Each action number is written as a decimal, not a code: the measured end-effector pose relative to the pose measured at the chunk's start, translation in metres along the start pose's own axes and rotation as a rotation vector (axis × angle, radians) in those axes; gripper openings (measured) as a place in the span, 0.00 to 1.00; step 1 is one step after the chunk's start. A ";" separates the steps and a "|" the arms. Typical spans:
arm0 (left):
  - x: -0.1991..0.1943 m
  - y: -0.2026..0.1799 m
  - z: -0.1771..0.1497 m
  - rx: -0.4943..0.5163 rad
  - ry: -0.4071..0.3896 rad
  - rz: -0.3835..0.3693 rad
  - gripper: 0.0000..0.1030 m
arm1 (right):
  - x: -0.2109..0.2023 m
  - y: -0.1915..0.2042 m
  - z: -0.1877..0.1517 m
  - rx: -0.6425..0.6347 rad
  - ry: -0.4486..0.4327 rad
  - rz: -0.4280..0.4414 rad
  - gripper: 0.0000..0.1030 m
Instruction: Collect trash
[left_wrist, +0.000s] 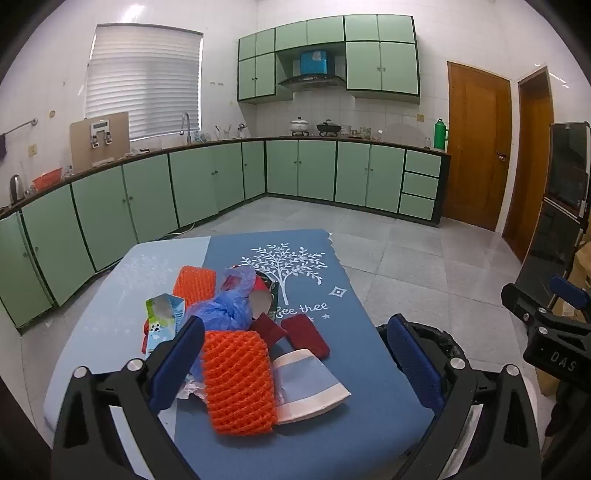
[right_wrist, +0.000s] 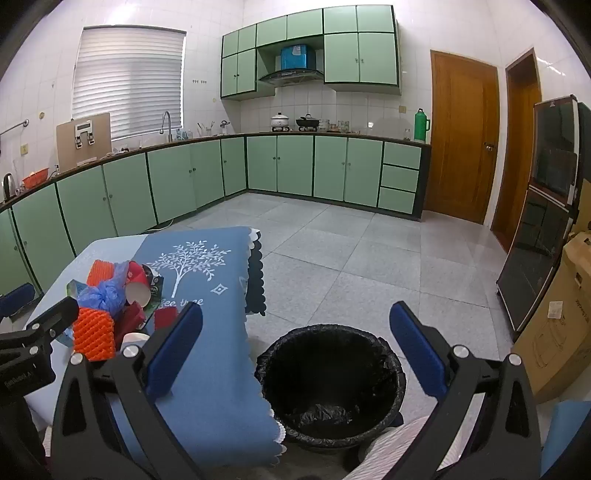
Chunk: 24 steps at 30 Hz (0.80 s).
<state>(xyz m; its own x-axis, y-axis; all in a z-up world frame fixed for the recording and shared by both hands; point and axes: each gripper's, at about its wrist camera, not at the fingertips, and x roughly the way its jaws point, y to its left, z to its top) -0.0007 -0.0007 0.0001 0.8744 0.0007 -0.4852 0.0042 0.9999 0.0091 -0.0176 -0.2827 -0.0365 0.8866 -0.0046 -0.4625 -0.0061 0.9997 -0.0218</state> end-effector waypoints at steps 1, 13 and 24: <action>0.000 0.001 0.000 -0.007 0.006 -0.001 0.94 | 0.000 0.000 0.000 0.000 -0.002 0.000 0.95; -0.001 0.005 0.001 -0.004 0.005 0.005 0.94 | 0.001 0.000 -0.001 0.002 -0.001 -0.001 0.95; -0.002 0.005 0.002 -0.003 0.006 0.008 0.94 | 0.002 0.000 -0.001 0.002 0.002 0.001 0.95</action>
<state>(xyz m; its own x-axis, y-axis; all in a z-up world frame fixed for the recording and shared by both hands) -0.0018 0.0044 0.0026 0.8717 0.0092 -0.4900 -0.0044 0.9999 0.0109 -0.0165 -0.2831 -0.0379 0.8856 -0.0035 -0.4645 -0.0063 0.9998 -0.0195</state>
